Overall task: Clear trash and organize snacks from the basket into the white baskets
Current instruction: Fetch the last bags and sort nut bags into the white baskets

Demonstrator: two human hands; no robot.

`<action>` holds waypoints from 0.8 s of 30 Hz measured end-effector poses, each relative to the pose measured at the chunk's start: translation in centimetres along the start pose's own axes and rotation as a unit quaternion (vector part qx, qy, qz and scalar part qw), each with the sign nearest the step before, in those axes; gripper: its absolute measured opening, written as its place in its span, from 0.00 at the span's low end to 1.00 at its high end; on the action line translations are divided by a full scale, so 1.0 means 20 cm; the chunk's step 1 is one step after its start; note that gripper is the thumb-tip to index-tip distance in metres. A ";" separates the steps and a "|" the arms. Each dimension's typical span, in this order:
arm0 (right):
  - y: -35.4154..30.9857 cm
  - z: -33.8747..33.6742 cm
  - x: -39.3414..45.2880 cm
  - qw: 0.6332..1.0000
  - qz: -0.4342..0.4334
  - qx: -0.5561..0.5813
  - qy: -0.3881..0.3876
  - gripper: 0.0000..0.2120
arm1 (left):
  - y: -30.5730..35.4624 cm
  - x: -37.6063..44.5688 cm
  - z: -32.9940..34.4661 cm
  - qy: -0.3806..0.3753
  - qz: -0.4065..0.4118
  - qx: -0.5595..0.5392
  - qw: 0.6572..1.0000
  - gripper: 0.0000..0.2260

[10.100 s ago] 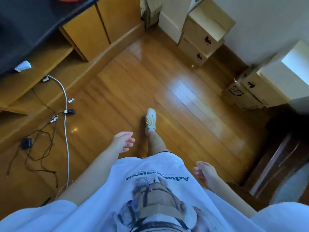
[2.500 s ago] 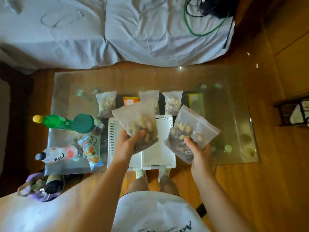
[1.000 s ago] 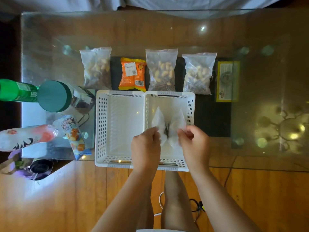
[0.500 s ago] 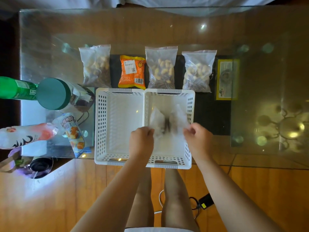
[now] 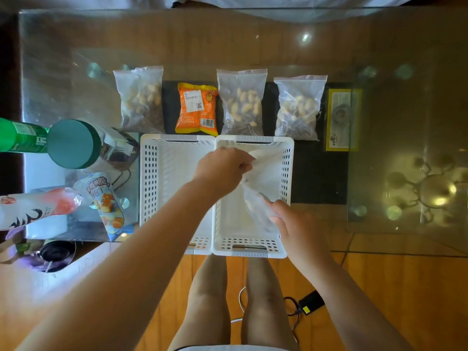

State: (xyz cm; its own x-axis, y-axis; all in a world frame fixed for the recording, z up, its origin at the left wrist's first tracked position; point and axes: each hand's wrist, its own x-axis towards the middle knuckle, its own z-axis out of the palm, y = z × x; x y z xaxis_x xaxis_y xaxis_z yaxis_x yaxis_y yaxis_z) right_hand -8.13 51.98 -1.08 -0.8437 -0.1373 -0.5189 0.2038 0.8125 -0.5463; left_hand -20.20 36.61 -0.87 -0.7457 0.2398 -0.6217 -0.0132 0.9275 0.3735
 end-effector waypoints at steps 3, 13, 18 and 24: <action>-0.04 -0.01 0.05 1.000 -0.027 -0.002 -0.013 0.09 | 0.00 0.09 -0.07 -0.065 0.037 0.050 0.996 0.13; -0.04 0.02 0.40 0.996 -0.017 0.047 0.074 0.09 | -0.12 0.18 -0.16 -0.006 0.018 0.051 0.999 0.15; -0.09 0.01 0.43 0.989 -0.071 0.129 0.025 0.12 | -0.16 0.16 -0.16 0.120 0.025 0.022 0.992 0.08; -0.02 -0.02 0.50 0.986 -0.035 0.155 0.060 0.10 | -0.18 0.15 -0.17 0.162 0.052 -0.063 0.983 0.17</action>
State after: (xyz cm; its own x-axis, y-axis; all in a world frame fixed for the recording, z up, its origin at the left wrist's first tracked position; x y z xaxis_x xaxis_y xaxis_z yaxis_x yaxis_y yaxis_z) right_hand -16.82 50.55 -5.69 -0.9100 -0.1040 -0.4013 0.2688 0.5891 -0.7621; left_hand -24.59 32.99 -1.73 -0.9202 0.2085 -0.3313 0.0072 0.8552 0.5183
